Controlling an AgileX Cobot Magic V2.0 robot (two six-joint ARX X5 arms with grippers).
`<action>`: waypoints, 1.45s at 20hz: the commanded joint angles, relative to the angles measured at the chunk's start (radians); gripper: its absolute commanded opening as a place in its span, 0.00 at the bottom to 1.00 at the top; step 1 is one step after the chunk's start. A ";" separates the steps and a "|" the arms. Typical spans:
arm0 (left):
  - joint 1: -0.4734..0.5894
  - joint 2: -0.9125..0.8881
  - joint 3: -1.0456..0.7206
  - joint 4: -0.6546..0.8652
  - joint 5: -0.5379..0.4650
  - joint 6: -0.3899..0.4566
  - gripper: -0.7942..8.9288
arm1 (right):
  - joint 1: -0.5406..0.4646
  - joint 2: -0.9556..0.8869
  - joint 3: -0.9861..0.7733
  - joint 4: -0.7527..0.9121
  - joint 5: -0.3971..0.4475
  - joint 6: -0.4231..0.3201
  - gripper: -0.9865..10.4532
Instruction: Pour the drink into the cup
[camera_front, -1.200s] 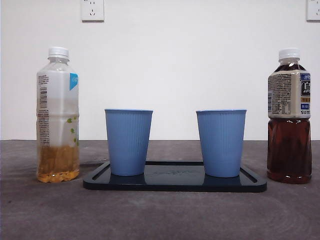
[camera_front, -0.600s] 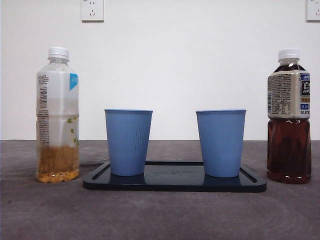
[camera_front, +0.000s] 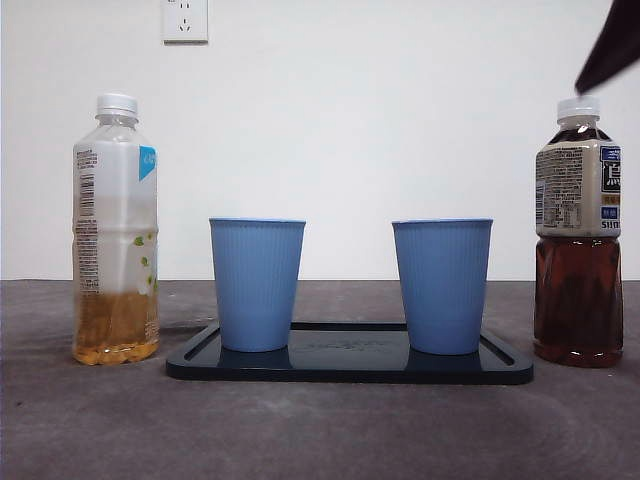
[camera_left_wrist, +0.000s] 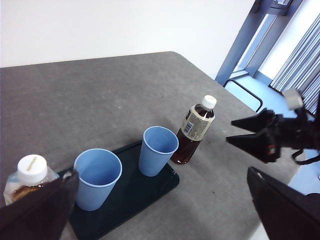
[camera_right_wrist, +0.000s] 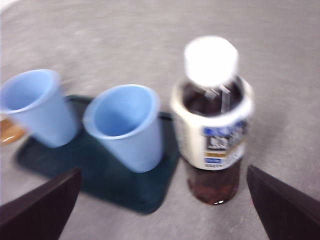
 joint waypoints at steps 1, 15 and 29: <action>-0.003 0.005 0.019 0.011 0.001 0.009 0.63 | 0.006 0.005 -0.087 0.151 0.047 0.069 0.54; -0.011 0.006 0.019 -0.010 0.001 0.006 0.63 | 0.006 0.269 -0.361 0.834 0.132 0.071 0.54; -0.016 0.006 0.019 -0.007 0.001 0.006 0.63 | -0.001 0.724 -0.340 1.274 0.159 0.029 0.51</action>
